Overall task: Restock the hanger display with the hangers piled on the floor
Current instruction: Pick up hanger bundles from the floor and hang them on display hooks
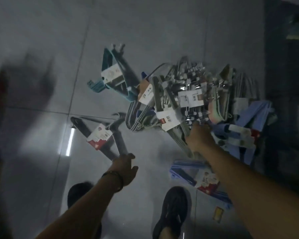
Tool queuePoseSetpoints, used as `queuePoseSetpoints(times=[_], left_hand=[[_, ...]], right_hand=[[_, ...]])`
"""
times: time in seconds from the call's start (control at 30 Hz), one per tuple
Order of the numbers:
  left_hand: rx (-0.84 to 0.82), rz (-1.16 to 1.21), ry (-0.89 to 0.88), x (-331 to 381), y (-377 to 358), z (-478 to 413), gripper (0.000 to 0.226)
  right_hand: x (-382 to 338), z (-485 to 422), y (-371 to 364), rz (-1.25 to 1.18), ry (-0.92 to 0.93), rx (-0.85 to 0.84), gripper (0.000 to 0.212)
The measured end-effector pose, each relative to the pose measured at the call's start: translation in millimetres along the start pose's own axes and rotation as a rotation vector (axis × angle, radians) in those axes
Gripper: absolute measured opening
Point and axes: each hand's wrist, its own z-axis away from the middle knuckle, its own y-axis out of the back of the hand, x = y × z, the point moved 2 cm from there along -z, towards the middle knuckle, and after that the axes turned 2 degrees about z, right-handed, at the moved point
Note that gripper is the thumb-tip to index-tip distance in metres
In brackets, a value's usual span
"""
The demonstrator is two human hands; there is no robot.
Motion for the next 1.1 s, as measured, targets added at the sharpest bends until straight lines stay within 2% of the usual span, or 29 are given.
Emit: queuePoseSetpoints(times=[0.13, 0.3, 0.37, 0.43, 0.57, 0.67, 0.73, 0.83, 0.93, 1.0, 1.1], left_hand=[[0.014, -0.016, 0.074, -39, -30, -75, 0.070], [-0.022, 0.107, 0.115, -89, -68, -119, 0.077], [-0.043, 0.014, 0.083, -94, -79, -116, 0.091], [-0.053, -0.011, 0.047, -92, -90, -107, 0.101], [-0.060, 0.028, 0.044, -96, -102, -99, 0.105], [-0.086, 0.057, 0.043, -97, -102, -96, 0.094], [-0.118, 0.120, 0.052, -99, -103, -92, 0.085], [-0.133, 0.394, 0.114, -100, -106, -81, 0.073], [-0.116, 0.947, 0.169, -76, -94, -64, 0.055], [-0.185, 1.341, 0.115, -45, -73, -51, 0.042], [-0.283, 1.771, -0.018, -2, -30, -45, 0.059]], right_hand=[[-8, -43, -44, 0.064, -0.022, 0.096, 0.073], [-9, -53, -89, 0.104, 0.015, 0.278, 0.066], [-10, -49, -87, 0.083, 0.003, 0.338, 0.057], [-12, -43, -82, 0.115, 0.059, 0.346, 0.047], [-13, -17, -63, 0.107, 0.147, 0.331, 0.028], [-20, 1, -45, -0.026, 0.131, 0.236, 0.015], [-31, 16, -30, -0.148, 0.085, 0.148, 0.021], [-51, 38, -15, -0.332, 0.026, 0.018, 0.030], [-71, 53, -21, -0.434, 0.025, 0.016, 0.022], [-78, 63, -39, -0.535, 0.009, 0.009, 0.020], [-80, 83, -60, -0.614, 0.007, -0.005, 0.026]])
